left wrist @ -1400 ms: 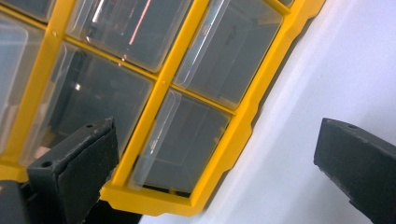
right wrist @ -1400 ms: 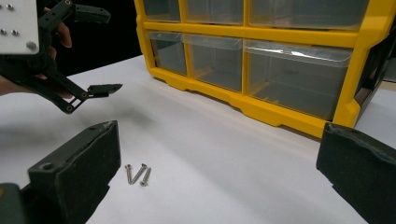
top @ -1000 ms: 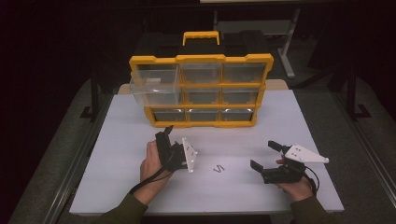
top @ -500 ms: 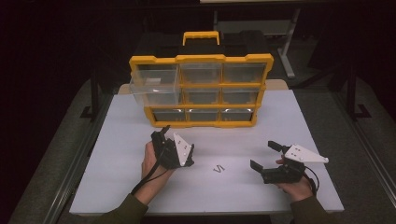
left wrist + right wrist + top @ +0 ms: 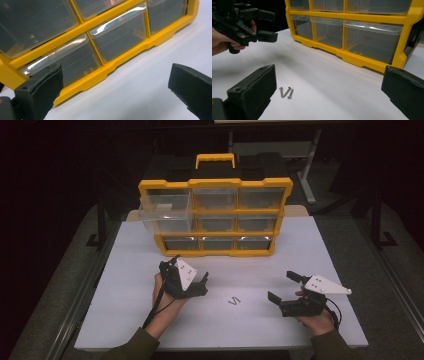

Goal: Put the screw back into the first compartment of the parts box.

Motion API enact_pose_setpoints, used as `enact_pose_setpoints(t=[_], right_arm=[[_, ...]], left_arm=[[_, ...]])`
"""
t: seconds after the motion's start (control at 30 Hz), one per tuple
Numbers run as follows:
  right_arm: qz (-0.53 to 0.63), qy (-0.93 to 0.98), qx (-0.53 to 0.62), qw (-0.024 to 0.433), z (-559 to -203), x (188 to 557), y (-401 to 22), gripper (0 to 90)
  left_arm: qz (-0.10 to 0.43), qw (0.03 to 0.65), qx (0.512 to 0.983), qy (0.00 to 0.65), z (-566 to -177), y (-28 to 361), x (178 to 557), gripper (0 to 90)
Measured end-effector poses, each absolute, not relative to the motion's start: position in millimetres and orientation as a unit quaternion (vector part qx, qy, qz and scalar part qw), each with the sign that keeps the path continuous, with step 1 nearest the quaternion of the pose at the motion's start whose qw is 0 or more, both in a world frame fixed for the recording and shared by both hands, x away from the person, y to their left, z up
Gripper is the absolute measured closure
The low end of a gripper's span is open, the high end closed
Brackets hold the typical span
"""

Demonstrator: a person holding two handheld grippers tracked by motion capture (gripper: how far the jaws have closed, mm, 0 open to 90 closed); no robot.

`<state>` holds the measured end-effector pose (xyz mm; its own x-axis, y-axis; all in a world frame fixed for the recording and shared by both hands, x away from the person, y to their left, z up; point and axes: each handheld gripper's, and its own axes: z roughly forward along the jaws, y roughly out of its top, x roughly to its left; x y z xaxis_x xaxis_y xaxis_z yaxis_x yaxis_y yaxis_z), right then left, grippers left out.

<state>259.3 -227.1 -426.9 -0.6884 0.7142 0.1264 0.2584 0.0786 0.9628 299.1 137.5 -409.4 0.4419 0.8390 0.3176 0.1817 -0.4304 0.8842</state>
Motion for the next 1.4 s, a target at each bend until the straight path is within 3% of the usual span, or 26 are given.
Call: enact_pose_setpoints(t=[0.33, 0.67, 1.4], right_arm=[[0.586, 0.708, 0.343, 0.194, -426.9, 259.3, -227.3, 0.0], [0.586, 0.709, 0.343, 0.193, -427.0, 259.4, -227.1, 0.0], [0.584, 0.712, 0.342, 0.19, -427.9, 260.2, -226.1, 0.0]], left_arm=[[0.33, 0.47, 0.714, 0.401, -406.6, 148.2, 304.4, 0.0], [0.304, 0.493, 0.701, 0.416, -402.7, 156.9, 305.6, 0.0], [0.259, 0.52, 0.743, 0.333, -397.6, 186.0, 300.1, 0.0]])
